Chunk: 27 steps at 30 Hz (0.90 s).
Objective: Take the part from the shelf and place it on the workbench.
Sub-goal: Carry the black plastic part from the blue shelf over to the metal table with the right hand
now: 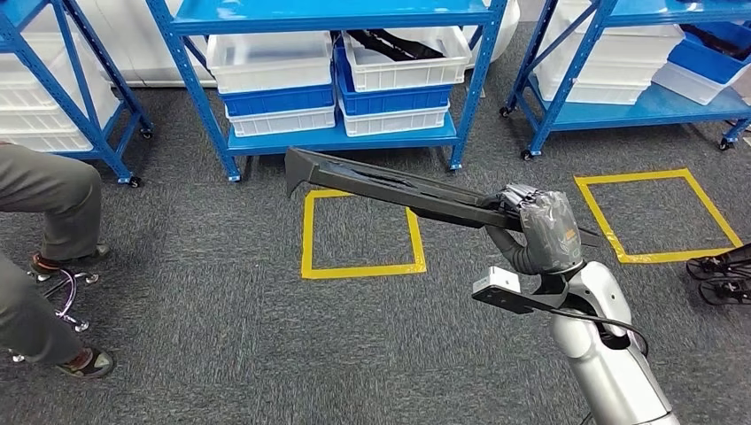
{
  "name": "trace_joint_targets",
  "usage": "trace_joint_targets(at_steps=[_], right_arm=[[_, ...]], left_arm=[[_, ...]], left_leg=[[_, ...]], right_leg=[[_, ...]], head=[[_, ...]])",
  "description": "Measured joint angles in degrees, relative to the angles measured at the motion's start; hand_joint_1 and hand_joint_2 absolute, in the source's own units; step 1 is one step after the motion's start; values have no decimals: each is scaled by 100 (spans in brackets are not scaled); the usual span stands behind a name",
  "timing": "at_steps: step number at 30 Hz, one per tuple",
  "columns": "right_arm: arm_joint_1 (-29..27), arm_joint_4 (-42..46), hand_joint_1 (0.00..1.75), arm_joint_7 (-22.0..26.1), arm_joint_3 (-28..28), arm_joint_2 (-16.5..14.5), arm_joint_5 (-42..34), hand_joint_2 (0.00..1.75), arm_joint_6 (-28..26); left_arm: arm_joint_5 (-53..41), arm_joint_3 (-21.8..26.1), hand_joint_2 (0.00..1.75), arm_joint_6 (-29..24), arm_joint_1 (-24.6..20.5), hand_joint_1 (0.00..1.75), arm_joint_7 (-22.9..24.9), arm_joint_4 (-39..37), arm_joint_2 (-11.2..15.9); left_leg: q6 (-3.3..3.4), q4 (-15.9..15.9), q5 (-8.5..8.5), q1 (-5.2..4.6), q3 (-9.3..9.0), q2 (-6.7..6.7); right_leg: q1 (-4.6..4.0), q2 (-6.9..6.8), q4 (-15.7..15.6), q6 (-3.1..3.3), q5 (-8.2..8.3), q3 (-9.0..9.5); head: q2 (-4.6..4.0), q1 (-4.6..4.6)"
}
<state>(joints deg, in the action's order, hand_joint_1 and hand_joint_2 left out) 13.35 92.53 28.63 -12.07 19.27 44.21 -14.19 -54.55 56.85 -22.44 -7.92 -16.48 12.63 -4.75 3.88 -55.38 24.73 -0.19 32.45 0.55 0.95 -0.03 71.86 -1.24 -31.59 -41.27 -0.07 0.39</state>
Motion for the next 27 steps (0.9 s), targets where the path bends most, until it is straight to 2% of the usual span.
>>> trace_joint_targets(at_steps=[1,2,3,4,5,6,7,8,9,10,11,13,14,15,16,17,18,19,20,21,22,23,25,26,27], right_arm=[[-13,1,175,0,4,-1,7,175,0],[-22,2,175,0,9,-1,14,175,1],[-27,4,175,0,14,-1,19,175,1],[-27,10,175,0,21,-1,24,175,0],[-27,20,175,0,28,-2,25,175,-1],[-29,31,175,0,36,-3,26,175,-1],[-32,41,175,0,42,-5,27,175,-2],[-42,48,175,0,47,-8,28,175,-2],[-51,51,175,0,51,-10,28,175,-2],[-58,51,175,0,53,-14,29,175,-1],[-63,52,175,0,54,-16,31,175,-1],[-65,57,175,0,57,-20,33,175,-1],[-67,61,175,0,58,-21,34,175,-1],[-71,63,175,0,60,-24,34,175,-1],[-78,64,175,0,60,-26,36,175,-1],[-83,64,175,0,62,-27,37,175,-1],[-88,67,175,0,66,-28,38,175,-3],[-90,72,175,0,73,-29,38,175,-4],[-90,79,175,0,81,-28,38,175,-6],[-89,88,175,-1,92,-26,38,175,-8],[-85,95,175,-1,101,-22,37,175,-6],[-81,101,175,-3,107,-19,37,175,-1],[-77,117,175,-11,119,-3,37,175,12],[-72,125,175,-15,126,8,35,175,17],[-63,129,175,-18,135,22,33,175,20]], left_arm=[[-1,0,175,2,0,0,0,0,-8],[-2,0,175,5,0,0,0,0,-14],[-4,0,175,7,-2,0,0,0,-19],[-5,0,175,9,-4,0,0,1,-20],[-7,-1,175,10,-7,0,0,2,-18],[-7,-1,175,10,-10,0,0,3,-15],[-7,-1,175,9,-12,0,0,5,-11],[-7,-1,175,9,-12,0,0,5,-9],[-7,0,175,8,-8,0,1,5,-5],[-7,0,175,8,-2,0,2,5,-1],[-7,0,175,8,3,0,3,4,1],[-7,0,175,9,7,0,5,3,-3],[-7,0,175,9,6,0,5,2,-7],[-7,0,175,9,5,0,5,2,-9],[-7,0,175,9,4,0,5,2,-9],[-8,-1,175,9,4,0,7,2,-10],[-9,-1,175,10,3,0,9,2,-10],[-11,-2,175,9,-1,0,11,5,-1],[-13,-3,175,7,-6,0,15,9,6],[-14,-3,175,5,-11,0,17,15,19],[-14,-4,175,3,-15,0,19,20,29],[-12,-4,175,2,-16,0,20,23,30],[-6,-4,175,1,-17,0,13,23,28],[-3,-4,175,1,-18,0,3,23,25],[-2,-4,175,1,-19,0,-8,23,20]], left_leg=[[-12,-11,-74,3,96,11],[-31,-29,-145,10,201,20],[-56,-56,-205,19,300,26],[-88,-98,-257,21,393,29],[-123,-148,-302,15,472,27],[-155,-189,-346,3,527,25],[-176,-214,-389,-13,562,20],[-185,-222,-435,-19,585,16],[-194,-225,-467,-6,605,11],[-210,-265,-406,15,644,3],[-236,-386,-241,37,700,-4],[-299,-969,344,64,880,-16],[-318,-1369,613,69,975,-17],[-325,-1730,777,73,1038,-17],[-318,-1943,813,75,1027,-18],[-291,-1951,742,72,916,-20],[-241,-1736,608,63,694,-29],[-158,-1346,486,37,380,-52],[-62,-895,438,4,49,-68],[6,-513,436,-29,-215,-82],[55,-265,462,-64,-374,-92],[76,-148,477,-88,-427,-85],[90,-24,369,-99,-392,-67],[102,49,293,-86,-367,-52],[101,118,214,-62,-329,-38]], right_leg=[[8,0,210,-64,6,36],[18,-1,231,-140,105,161],[31,-1,27,-206,231,395],[49,-2,-356,-247,275,712],[41,5,-817,-244,226,1056],[29,9,-1194,-210,137,1297],[14,14,-1442,-160,39,1436],[0,15,-1534,-104,6,1472],[17,4,-1523,-45,36,1416],[28,-5,-1517,25,84,1382],[37,-14,-1511,96,142,1337],[23,-22,-1504,198,279,1214],[12,-22,-1498,214,341,1143],[-2,-21,-1491,218,399,1065],[-18,-20,-1485,216,451,991],[-37,-17,-1480,213,500,923],[-61,-13,-1478,210,548,863],[-69,-10,-1477,206,590,820],[-93,-7,-1476,193,631,789],[-100,-9,-1477,171,670,766],[-90,-14,-1480,139,710,750],[-87,-18,-1488,96,752,736],[-77,-20,-1494,39,793,687],[-85,-14,-1416,41,720,624],[-93,-8,-1237,61,562,532]], head=[[0,0],[0,1],[0,2],[0,4],[0,10],[0,13],[0,8],[0,-3],[0,-18],[0,-30],[0,-34],[0,-42],[0,-45],[0,-49],[0,-49],[0,-49],[0,-50],[0,-48],[0,-44],[0,-39],[0,-36],[0,-42],[0,-54],[0,-56],[0,-51]])
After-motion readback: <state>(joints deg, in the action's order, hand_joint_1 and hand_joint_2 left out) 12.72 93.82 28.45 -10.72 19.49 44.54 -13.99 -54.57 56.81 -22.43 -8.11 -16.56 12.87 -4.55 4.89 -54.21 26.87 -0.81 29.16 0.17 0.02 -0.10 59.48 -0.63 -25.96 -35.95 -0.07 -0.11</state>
